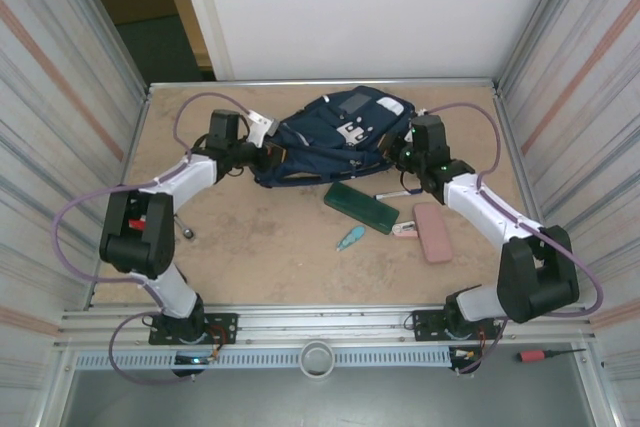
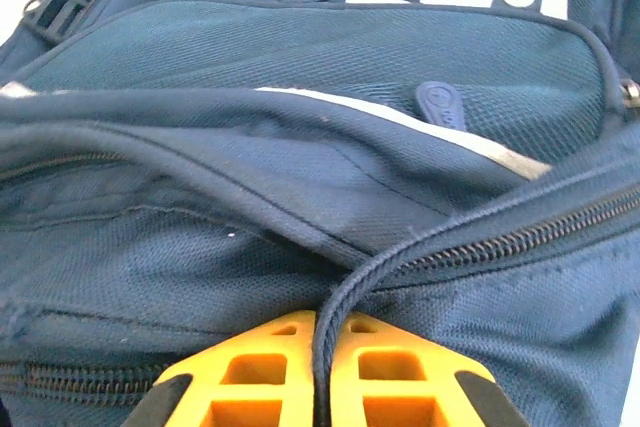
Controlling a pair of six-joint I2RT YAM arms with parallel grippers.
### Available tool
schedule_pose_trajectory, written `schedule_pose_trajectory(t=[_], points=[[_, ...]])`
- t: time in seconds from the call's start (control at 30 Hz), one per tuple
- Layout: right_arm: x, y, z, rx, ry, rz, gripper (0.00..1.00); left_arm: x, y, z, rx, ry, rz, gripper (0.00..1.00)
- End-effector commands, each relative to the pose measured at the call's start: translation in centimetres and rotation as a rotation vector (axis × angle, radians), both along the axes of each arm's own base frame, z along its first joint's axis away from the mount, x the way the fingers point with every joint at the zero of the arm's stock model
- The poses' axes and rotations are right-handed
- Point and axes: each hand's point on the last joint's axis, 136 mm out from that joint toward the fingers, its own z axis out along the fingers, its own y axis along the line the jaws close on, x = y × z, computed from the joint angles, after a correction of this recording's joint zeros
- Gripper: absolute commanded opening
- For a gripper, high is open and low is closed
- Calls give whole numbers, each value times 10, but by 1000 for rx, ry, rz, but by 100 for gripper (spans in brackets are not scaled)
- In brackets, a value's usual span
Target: Pack the student bag
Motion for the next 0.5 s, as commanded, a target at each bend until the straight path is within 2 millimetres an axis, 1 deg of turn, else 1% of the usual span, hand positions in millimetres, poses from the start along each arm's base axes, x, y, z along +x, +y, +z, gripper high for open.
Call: schedule_pose_trajectory(t=[0.0,0.07,0.1,0.17,0.2,0.23,0.3,0.37,0.4,0.47], points=[[-11,18,-14,-13,10,60,1,58,51,2,36,9,319,10],[-17,33,-29,-31,37,94,3,69,55,-7,39,43,342,12],[-19,38,-35,-38,49,108,6,74,57,-8,41,51,351,14],[-24,49,-47,-38,86,150,13,84,66,-13,52,67,390,17],[-26,52,-53,-35,107,168,16,89,72,-15,53,73,413,21],[-28,56,-57,-35,125,190,20,93,81,-13,47,80,448,27],[-34,61,-64,-49,161,242,27,97,98,-7,14,99,513,36],[-41,59,-66,-99,188,285,34,91,110,3,-31,116,564,45],[-44,55,-65,-128,192,292,35,85,111,7,-51,117,571,47],[-48,46,-55,-184,169,306,39,68,109,17,-80,101,573,54]])
